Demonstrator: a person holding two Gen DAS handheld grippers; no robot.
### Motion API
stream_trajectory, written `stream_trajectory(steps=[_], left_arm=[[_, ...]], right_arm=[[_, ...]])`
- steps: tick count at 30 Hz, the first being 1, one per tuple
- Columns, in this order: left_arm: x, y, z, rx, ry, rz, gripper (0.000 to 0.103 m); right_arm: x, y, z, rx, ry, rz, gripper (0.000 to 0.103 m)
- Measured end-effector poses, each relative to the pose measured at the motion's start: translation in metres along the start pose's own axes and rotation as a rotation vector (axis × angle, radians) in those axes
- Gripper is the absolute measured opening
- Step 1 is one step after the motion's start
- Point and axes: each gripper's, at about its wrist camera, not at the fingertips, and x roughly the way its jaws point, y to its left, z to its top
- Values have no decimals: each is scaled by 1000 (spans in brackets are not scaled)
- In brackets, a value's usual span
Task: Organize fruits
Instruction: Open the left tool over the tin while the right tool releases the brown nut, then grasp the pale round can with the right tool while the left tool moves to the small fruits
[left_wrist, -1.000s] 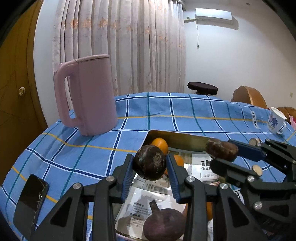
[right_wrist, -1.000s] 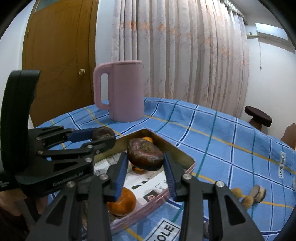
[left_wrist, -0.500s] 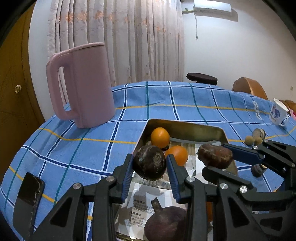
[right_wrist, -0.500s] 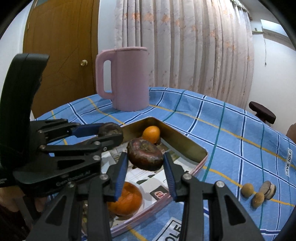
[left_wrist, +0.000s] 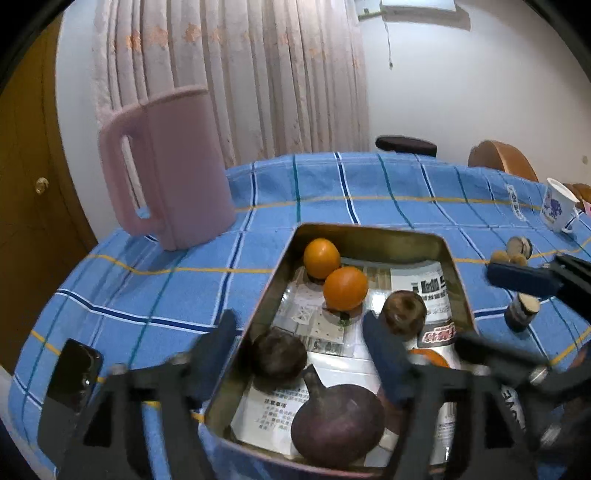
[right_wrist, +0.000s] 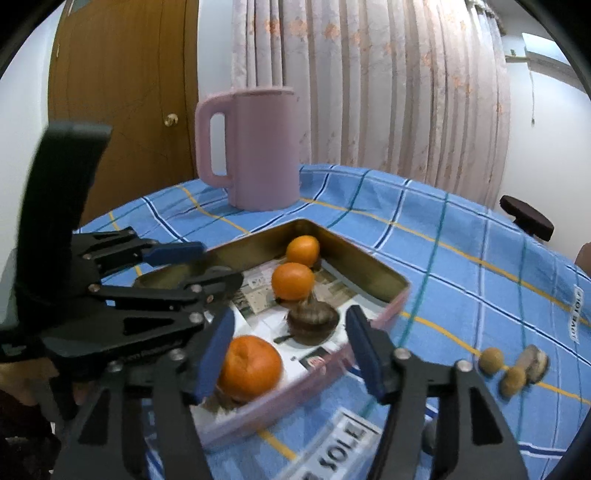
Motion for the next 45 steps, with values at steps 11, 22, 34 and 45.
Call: stream_trajectory(steps=[11,22,34,45], left_arm=[[-19,-40,-2,33,-21,-89,76],[-24,-72,6,58,-28,-118,76],[-10,-133,32,105,-28,-196,76],[55,-196,56,129,59,-192,76]], right_arm=[[-53,-80,-41,110,72,-201,68],[-10,-93,-41,173,204,-89,60],[-44,-137,-52,218,145,-311,38],[-65,-183,-59,311,95,-371,38]])
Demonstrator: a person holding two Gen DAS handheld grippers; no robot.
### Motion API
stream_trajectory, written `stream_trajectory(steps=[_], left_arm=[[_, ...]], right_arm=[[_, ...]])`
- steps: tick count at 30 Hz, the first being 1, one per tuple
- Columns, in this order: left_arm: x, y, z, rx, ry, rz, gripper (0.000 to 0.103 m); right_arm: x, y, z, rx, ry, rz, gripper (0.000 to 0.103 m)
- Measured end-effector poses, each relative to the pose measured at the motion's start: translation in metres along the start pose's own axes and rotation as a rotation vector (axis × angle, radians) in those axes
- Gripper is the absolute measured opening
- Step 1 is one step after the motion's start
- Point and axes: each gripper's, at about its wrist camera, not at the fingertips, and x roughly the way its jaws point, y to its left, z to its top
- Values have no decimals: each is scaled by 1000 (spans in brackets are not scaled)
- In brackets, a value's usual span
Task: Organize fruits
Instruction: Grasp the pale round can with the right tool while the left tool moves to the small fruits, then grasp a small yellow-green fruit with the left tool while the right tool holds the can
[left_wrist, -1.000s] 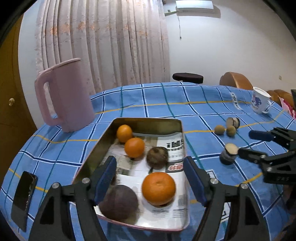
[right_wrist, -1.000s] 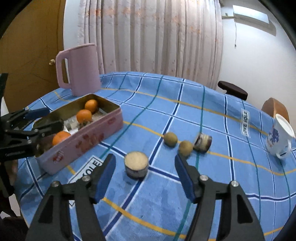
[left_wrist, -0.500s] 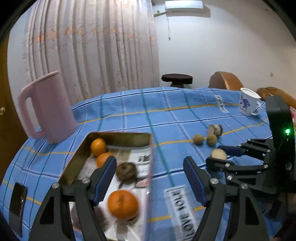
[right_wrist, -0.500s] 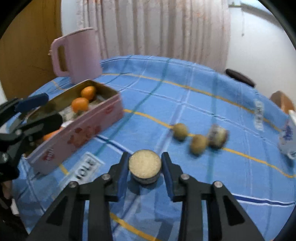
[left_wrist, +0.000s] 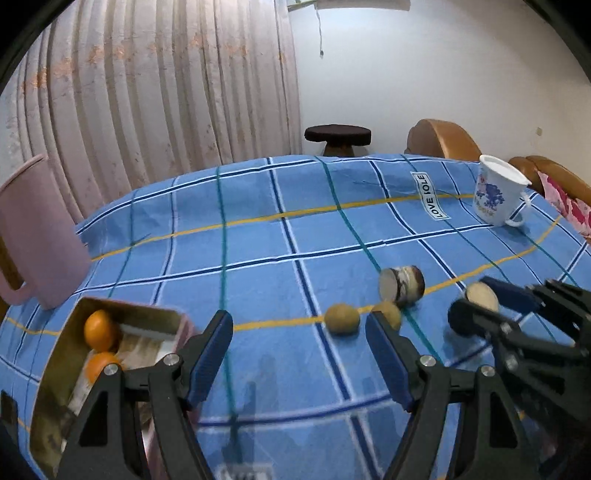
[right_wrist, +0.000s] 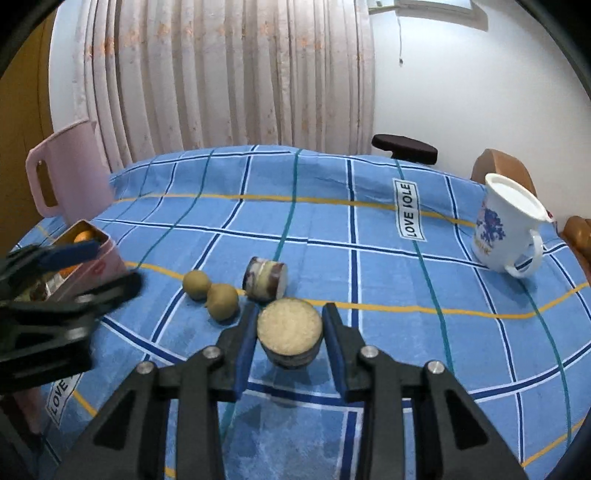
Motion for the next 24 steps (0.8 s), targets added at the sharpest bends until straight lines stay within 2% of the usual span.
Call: stream_trajectory(steps=[3,7,9,12,17,18,20,24], left_arm=[[13,-2,1,5,17,7,76],[25,-1,-1,-18,49,-25,72],[32,-1,0,-30,75,-59,53],[39,-1,1,-41,101,-111,52],[45,-7,1,-33,129,-151,52],[44,-6,2,-37,124,-150,45],[43,-7,1,-33,121,-198,30],[40,-8,-1,-29,117,-210,28]], right_arm=[[-1,-2,0,18,-5,18,38],[1,-4,-1,33,1,34,38],[1,-3,-1,29,3,35,38],[0,-2,0,24,2,31,38],[3,2,0,5,17,14,38],[4,2,0,4,19,10,38],[3,2,-1,3,16,7,38],[2,0,-1,7,9,2,38]])
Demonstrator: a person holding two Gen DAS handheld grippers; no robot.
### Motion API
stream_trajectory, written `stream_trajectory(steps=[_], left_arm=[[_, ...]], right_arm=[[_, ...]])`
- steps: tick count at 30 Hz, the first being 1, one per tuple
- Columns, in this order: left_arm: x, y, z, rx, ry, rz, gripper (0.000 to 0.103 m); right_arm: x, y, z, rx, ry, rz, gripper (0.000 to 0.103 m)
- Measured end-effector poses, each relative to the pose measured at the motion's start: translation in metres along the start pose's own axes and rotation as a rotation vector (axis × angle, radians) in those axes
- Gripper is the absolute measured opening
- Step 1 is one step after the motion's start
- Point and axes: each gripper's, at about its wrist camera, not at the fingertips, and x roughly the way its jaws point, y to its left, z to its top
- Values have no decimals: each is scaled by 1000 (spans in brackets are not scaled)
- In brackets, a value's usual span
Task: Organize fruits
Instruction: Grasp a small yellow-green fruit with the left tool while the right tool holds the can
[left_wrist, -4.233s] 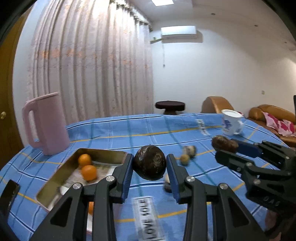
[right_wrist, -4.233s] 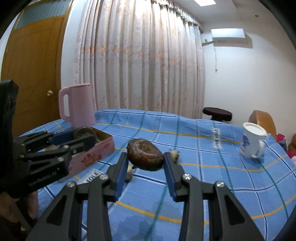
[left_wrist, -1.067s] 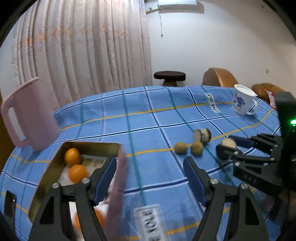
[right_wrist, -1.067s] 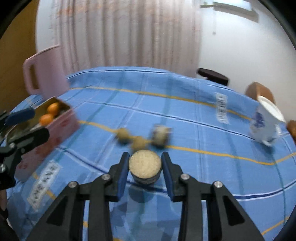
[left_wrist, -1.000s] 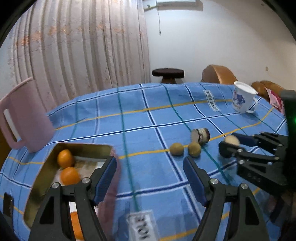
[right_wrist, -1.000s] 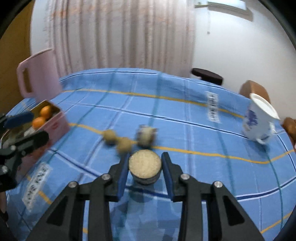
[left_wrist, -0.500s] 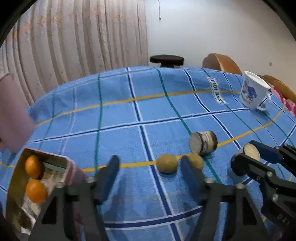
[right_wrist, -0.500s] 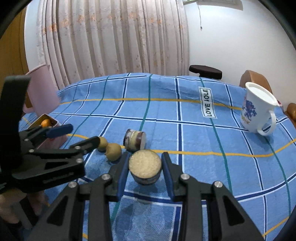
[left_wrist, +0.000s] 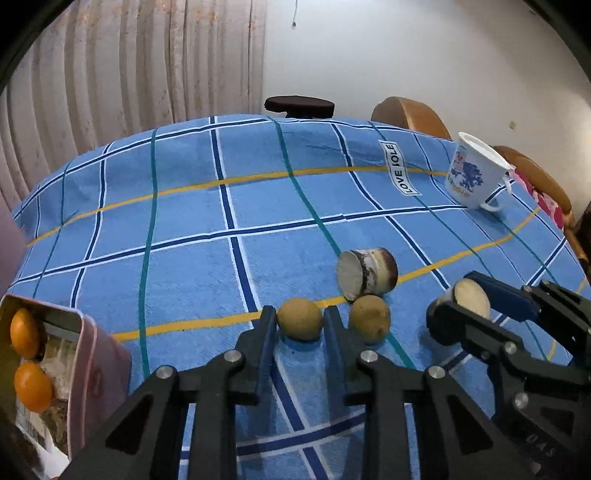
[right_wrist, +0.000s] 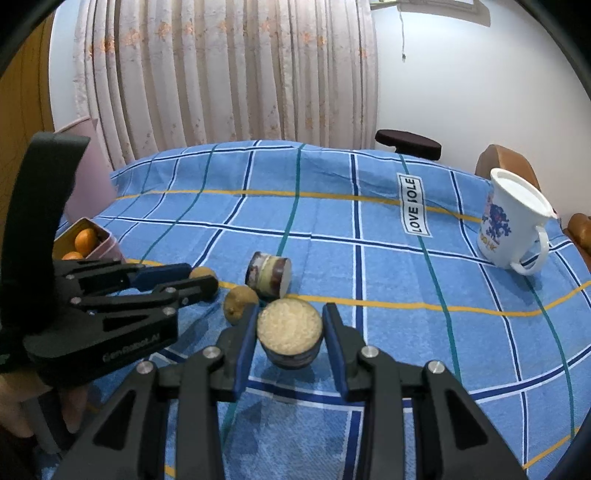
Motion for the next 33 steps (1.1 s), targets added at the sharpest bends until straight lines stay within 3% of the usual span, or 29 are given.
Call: stream_trajectory(steps=[20,33], left_arm=[[-65,13,-30,-57,-218,-2,28],[-89,-1,-41,5,-337,96,28]], right_arm=[[-31,6,-4,-29,-159,9,38],[-49,8,-9,-40,-258,8,38]])
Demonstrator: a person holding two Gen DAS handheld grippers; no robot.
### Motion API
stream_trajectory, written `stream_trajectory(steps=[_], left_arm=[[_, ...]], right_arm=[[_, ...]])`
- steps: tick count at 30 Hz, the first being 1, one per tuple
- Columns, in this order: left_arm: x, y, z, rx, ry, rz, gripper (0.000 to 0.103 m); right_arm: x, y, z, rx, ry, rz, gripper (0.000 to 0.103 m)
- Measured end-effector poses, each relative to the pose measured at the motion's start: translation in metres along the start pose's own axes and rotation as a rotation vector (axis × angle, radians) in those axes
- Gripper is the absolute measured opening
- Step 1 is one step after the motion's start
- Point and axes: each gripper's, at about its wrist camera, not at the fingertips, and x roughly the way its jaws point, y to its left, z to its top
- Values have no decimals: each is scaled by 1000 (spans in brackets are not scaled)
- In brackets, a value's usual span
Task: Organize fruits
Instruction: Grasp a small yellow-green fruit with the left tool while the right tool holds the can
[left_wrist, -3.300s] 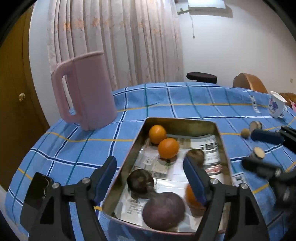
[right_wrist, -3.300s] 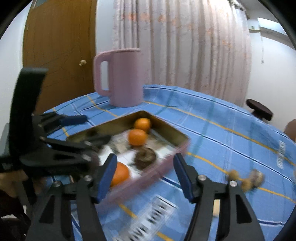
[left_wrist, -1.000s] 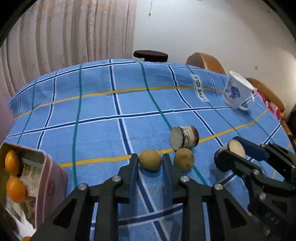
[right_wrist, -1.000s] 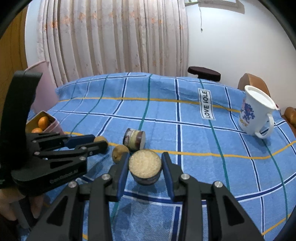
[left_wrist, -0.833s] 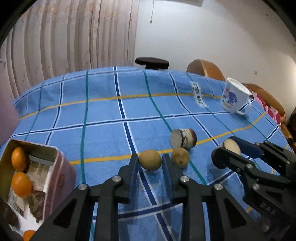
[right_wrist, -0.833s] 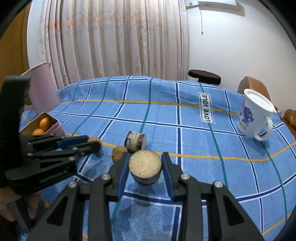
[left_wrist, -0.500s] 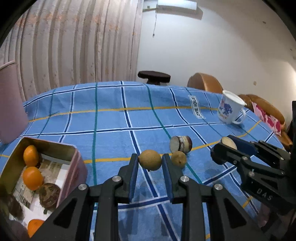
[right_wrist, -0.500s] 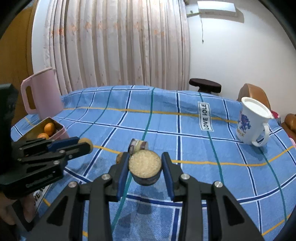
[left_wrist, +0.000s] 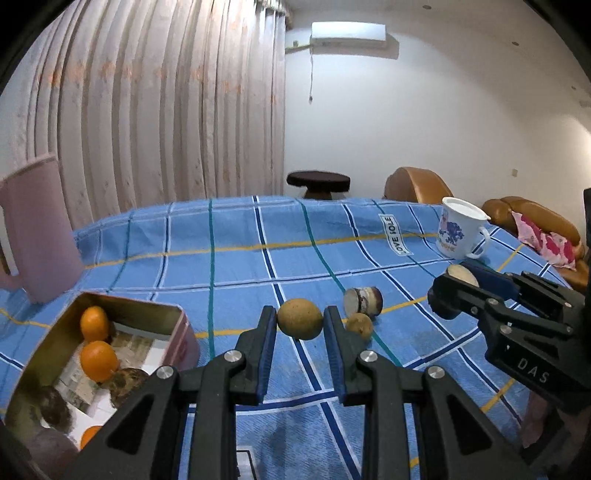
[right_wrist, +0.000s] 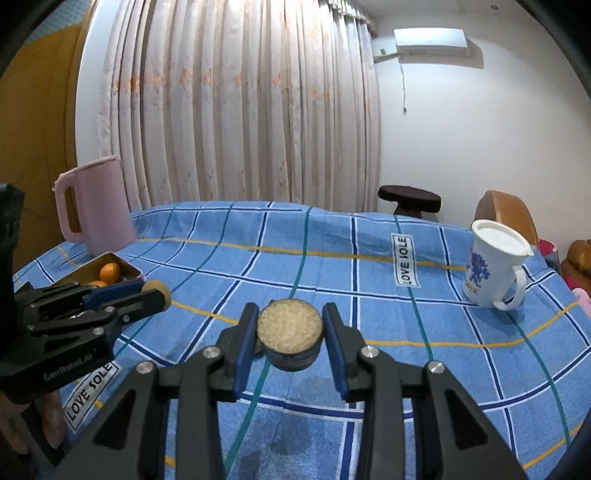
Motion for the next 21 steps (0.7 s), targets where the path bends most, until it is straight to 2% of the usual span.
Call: stream_trajectory(steps=[8,21], left_arm=[[-12,-8,-1,46,-56,37,28],[-27,-10,-4,47,-118,63,28]], right_arm=[[-11,-1,-1,6,-54,-12,38],[-27,9,-4,-9,-106,11,38]])
